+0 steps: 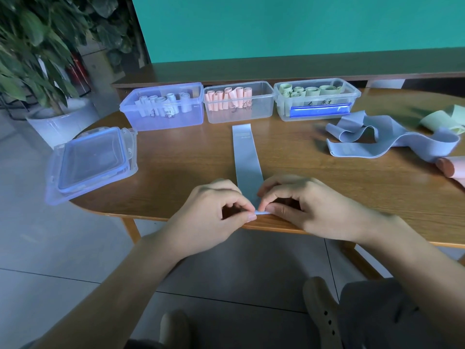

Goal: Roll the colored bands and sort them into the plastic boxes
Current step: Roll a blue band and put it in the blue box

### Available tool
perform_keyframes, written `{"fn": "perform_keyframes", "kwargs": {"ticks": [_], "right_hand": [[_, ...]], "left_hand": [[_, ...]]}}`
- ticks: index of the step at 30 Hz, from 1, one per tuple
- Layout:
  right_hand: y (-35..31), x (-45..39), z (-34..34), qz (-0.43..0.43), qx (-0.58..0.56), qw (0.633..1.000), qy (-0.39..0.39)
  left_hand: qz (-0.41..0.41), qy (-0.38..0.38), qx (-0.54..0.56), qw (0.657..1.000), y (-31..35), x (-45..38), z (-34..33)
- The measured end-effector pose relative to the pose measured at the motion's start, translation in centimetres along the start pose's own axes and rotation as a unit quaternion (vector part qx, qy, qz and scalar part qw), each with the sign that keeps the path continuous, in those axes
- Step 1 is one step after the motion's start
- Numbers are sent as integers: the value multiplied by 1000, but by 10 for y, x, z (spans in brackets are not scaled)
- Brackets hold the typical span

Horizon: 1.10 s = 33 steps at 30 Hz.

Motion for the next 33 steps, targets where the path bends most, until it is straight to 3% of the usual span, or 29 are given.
{"fn": "perform_keyframes", "kwargs": {"ticks": [11,22,27,33], "right_hand": [[3,-7,0,-54,-11,998,33],[9,-16,4,-144,3,989,27],[7,-15,2,-119,-8,992,48],[3,-10,-2,-7,18,999,50]], "left_hand": [[17,6,-37,999,-5,-5,0],[33,26,-7,999,-4,-9,-3],[-27,25,-27,999,-6,-3,-7],[0,32,-42,999,-5,-3,-8]]}}
Point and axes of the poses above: each hand's wrist, its own x-axis away from the middle knuckle, its own z-axis out of the back of the hand, y = z × x, the point moved 4 cm from there along -x, towards the middle knuckle, and after that the axes turned 3 degrees about x, right-handed, at the moved point
